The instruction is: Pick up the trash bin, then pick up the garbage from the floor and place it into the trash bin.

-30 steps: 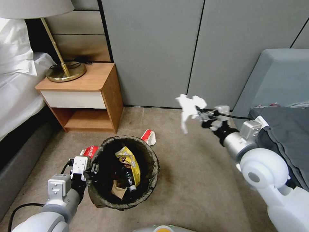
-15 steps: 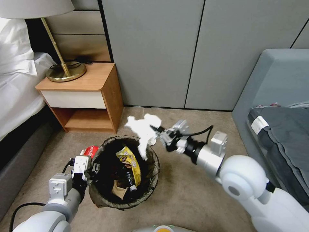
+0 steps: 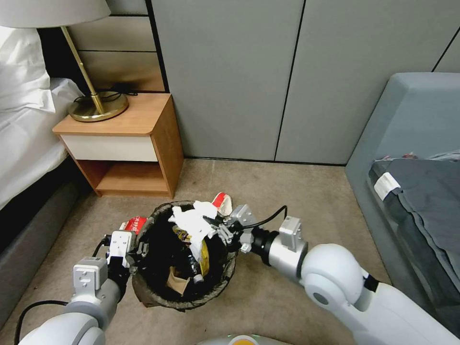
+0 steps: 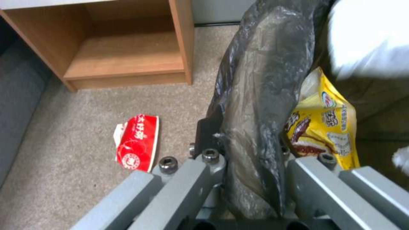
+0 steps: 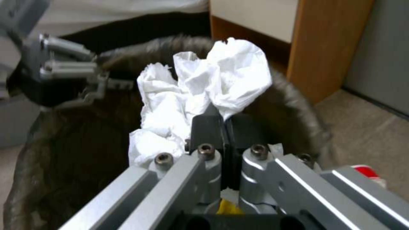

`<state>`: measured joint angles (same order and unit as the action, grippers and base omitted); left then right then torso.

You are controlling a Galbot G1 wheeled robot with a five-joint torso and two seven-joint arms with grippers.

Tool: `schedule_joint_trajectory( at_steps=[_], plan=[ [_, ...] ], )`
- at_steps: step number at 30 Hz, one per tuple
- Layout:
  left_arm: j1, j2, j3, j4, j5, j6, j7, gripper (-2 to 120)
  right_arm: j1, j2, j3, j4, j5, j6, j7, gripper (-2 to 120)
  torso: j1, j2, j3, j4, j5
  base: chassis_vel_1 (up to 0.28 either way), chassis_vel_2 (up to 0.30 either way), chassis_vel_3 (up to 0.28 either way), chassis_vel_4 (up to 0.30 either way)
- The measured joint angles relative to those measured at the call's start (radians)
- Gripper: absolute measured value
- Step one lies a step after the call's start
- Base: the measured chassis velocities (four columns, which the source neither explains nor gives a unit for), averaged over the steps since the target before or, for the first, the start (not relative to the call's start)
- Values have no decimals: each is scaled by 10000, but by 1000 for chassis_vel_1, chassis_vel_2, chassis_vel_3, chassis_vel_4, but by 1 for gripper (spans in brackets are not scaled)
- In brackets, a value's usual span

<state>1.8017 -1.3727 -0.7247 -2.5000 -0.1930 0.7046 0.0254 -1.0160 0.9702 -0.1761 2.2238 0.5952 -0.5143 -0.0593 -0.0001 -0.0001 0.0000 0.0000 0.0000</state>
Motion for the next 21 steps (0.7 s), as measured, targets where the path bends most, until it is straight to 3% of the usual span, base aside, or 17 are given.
schedule_joint_trajectory(
  at_steps=[9, 16, 19, 20, 21],
  plan=[
    [-5, -3, 3, 0, -19, 6, 0, 3, 329, 171, -797, -383, -219, -176, 387, 0, 0, 0, 0, 0, 0, 0, 0, 0, 0],
    [-3, -2, 3, 0, -46, 10, 1, 3, 549, 312, -1313, -500, -211, -273, 959, 22, 0, 0, 0, 0, 1, 0, 0, 0, 0],
    [-18, -4, -5, 0, -53, 11, 6, 3, 612, 332, -1443, -525, -234, -329, 1016, 41, 1, 0, 1, 1, 0, 0, 0, 0, 0],
    [-39, -6, -2, 0, -54, 12, 9, 3, 631, 335, -1449, -525, -237, -337, 1034, 52, 0, 0, 0, 0, 0, 0, 0, 0, 0],
    [-39, -6, -2, 0, -54, 12, 9, 3, 631, 335, -1449, -525, -237, -337, 1034, 52, 0, 0, 0, 0, 0, 0, 0, 0, 0]
  ],
)
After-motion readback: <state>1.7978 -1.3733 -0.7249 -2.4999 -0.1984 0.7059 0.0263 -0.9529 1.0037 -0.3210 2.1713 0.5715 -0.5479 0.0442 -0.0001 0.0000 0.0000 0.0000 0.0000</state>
